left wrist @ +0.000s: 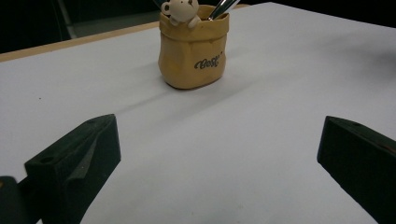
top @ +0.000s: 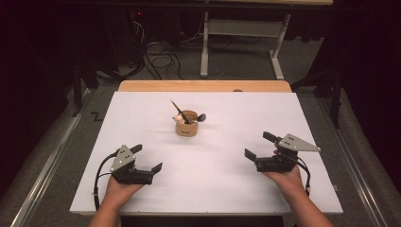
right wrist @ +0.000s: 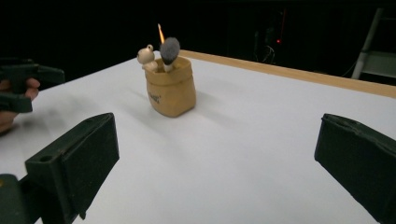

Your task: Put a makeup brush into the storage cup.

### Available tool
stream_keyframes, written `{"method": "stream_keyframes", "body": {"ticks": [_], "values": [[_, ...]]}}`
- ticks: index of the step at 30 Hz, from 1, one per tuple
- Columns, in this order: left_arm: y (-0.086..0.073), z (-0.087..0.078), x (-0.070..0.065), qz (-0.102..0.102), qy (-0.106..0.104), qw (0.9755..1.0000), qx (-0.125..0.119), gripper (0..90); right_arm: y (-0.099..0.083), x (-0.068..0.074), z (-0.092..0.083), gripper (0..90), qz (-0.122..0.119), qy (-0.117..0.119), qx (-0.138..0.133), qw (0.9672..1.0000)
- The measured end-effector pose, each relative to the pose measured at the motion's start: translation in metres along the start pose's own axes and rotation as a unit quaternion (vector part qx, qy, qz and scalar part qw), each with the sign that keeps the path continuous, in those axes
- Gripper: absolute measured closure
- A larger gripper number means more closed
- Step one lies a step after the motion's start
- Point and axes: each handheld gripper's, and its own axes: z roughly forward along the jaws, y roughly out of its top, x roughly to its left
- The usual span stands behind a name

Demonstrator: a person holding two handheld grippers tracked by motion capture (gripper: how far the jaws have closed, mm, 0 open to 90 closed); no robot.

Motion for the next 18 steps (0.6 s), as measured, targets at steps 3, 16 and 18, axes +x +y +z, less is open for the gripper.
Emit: {"method": "stream_keyframes", "body": {"ticks": [3, 16, 18], "values": [[0.000, 0.001, -0.001, 0.001, 0.001, 1.0000, 0.003, 0.3, -0.007, -0.003, -0.014, 0.4, 0.001, -0.004, 0.002, 1.0000], [-0.001, -0.005, -0.013, 0.001, -0.003, 0.9999, -0.010, 0.3, -0.033, -0.021, -0.075, 0.4, 0.012, -0.062, -0.020, 0.9978], [-0.002, -0.004, -0.013, -0.001, -0.005, 1.0000, -0.008, 0.3, -0.033, -0.020, -0.073, 0.4, 0.006, -0.060, -0.018, 0.9980]]}}
